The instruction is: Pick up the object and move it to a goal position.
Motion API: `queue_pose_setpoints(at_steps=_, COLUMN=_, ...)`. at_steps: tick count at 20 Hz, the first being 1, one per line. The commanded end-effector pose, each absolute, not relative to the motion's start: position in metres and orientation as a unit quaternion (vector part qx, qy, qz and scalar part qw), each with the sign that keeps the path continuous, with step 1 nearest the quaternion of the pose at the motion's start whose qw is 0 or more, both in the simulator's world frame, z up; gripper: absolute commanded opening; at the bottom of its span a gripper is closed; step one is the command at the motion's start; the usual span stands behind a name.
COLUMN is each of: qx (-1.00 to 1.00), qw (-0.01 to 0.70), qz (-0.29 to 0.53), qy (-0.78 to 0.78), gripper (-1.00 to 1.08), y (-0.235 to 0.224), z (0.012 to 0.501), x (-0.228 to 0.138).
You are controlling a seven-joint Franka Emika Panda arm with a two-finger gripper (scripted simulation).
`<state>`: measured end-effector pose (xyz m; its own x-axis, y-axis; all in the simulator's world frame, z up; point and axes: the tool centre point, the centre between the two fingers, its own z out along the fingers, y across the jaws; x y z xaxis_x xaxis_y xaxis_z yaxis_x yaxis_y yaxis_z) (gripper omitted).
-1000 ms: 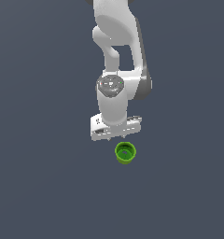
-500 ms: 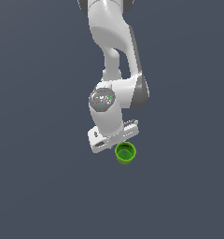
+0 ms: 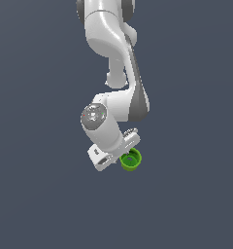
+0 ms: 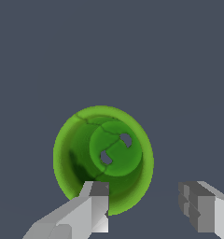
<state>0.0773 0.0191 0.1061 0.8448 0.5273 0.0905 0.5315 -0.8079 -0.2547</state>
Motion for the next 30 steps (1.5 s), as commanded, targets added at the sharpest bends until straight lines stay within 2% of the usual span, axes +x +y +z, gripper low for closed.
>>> queue_pose_setpoints(at_steps=1, qx=-0.944, qw=0.146, qz=-0.013, qy=-0.295, gripper=0.28, y=0.018, z=0.104, x=0.082)
queue_pose_setpoints(at_steps=15, qx=-0.93, qw=0.165, qz=-0.026, qy=-0.326, gripper=0.28, y=0.016, z=0.101, x=0.09)
queue_pose_setpoints(at_steps=25, qx=-0.93, qw=0.166, qz=-0.027, qy=-0.328, gripper=0.28, y=0.026, z=0.073, x=0.088)
queue_pose_setpoints(at_steps=26, qx=-0.93, qw=0.166, qz=-0.027, qy=-0.328, gripper=-1.0, y=0.026, z=0.073, x=0.088)
queue_pose_setpoints(at_steps=30, qx=-0.93, qw=0.166, qz=-0.027, qy=-0.328, gripper=-1.0, y=0.026, z=0.073, x=0.088)
